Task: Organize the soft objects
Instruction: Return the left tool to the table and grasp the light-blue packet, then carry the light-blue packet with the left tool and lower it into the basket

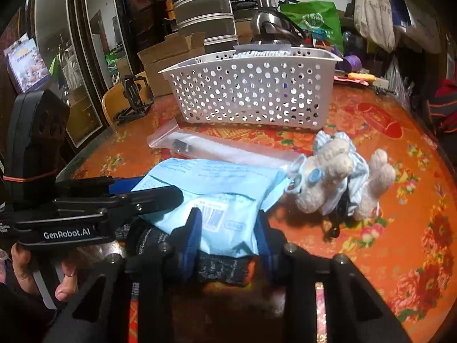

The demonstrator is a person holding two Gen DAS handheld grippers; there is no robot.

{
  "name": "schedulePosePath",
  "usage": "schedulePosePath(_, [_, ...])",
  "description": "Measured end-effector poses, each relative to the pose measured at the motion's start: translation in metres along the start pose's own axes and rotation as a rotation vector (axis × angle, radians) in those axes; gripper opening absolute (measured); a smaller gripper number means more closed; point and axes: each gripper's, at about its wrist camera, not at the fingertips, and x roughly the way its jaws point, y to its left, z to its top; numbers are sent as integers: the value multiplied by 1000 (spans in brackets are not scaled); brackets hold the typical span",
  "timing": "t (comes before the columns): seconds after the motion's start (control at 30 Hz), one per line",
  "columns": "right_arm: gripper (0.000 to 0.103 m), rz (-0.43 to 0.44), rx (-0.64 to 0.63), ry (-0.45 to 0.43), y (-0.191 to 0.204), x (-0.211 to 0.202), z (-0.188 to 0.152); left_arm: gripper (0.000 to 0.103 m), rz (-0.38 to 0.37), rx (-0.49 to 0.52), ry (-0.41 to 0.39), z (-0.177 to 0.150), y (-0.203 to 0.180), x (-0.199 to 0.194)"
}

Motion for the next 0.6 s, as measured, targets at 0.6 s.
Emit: schedulePosePath(0.6, [34,-20,-76,-156,20,-42,51,44,48,70,-171,44,-19,-57])
